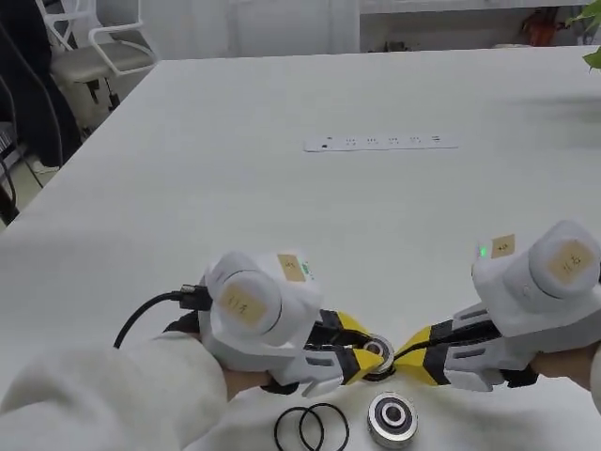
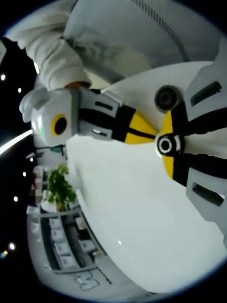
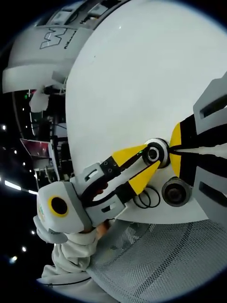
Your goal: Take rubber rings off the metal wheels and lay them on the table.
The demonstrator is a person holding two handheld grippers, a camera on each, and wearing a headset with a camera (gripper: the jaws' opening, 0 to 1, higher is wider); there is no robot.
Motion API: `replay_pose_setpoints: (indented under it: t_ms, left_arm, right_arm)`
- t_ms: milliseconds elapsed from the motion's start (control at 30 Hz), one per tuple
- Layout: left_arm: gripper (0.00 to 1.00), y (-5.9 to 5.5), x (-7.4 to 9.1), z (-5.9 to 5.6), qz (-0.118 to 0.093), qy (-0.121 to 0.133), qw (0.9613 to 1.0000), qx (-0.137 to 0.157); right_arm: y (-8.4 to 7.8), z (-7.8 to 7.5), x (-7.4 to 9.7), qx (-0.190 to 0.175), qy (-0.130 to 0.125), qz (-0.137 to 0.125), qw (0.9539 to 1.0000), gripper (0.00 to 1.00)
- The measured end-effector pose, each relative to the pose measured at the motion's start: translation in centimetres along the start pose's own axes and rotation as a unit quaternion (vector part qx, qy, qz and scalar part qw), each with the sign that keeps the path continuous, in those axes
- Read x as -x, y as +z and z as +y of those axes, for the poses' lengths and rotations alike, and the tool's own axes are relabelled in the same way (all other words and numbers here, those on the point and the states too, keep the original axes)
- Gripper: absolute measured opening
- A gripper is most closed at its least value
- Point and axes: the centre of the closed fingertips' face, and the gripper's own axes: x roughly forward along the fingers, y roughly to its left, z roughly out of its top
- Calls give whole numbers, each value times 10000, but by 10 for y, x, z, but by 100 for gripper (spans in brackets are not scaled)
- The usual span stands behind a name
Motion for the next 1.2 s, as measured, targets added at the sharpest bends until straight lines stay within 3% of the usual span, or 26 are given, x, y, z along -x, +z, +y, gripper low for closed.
replay_pose_setpoints:
  t_ms: [100, 300, 467, 567, 667, 767, 800, 900, 1000, 1033, 1067, 1100, 1133, 1200]
  left_arm:
    - [14, 0, 0, 0, -1, 3, 10000, 3]
    - [14, 0, 0, -1, 4, -1, 10000, -31]
    - [14, 0, 0, -1, 3, -2, 10000, -29]
    - [14, 0, 0, -1, 1, -6, 10000, -25]
    - [14, 0, 0, -1, 0, -6, 10000, -38]
    - [14, 0, 0, -1, 5, -3, 10000, -56]
    - [14, 0, 0, -1, 7, 0, 10000, -52]
    - [14, 0, 0, -1, 15, 3, 10000, -71]
    - [14, 0, 0, -2, 14, -18, 10000, -64]
    - [14, 0, 0, -2, 8, -18, 10000, -59]
    - [14, 0, 0, -2, 7, -21, 10000, -65]
    - [14, 0, 0, -2, 7, -22, 10000, -77]
    - [14, 0, 0, -2, 9, -23, 10000, -81]
    - [14, 0, 0, -2, 8, -27, 10000, -85]
  right_arm:
    - [0, 0, -1, 87, -26, 54, 9999, 0]
    - [0, -7, 1, -170, -173, 121, 9996, 0]
    - [0, -8, 2, -731, -132, 31, 9972, 0]
    - [-1, -7, 2, -1451, -48, -68, 9894, 0]
    - [-1, -10, 4, -1633, -67, -80, 9865, 0]
    - [4, -9, 6, -1937, -8, -222, 9808, 0]
    - [4, -9, 7, -2242, 55, -299, 9741, 0]
    - [7, -12, 9, -2618, 175, -474, 9638, 0]
    - [8, -8, 10, -3159, 443, -673, 9454, 0]
    - [9, -8, 10, -3360, 492, -764, 9375, 0]
    - [9, -7, 11, -3670, 572, -821, 9248, 0]
    - [8, -5, 12, -3793, 656, -839, 9191, 0]
    - [7, -6, 11, -3819, 615, -868, 9181, 0]
    - [10, -3, 11, -3729, 609, -859, 9219, 0]
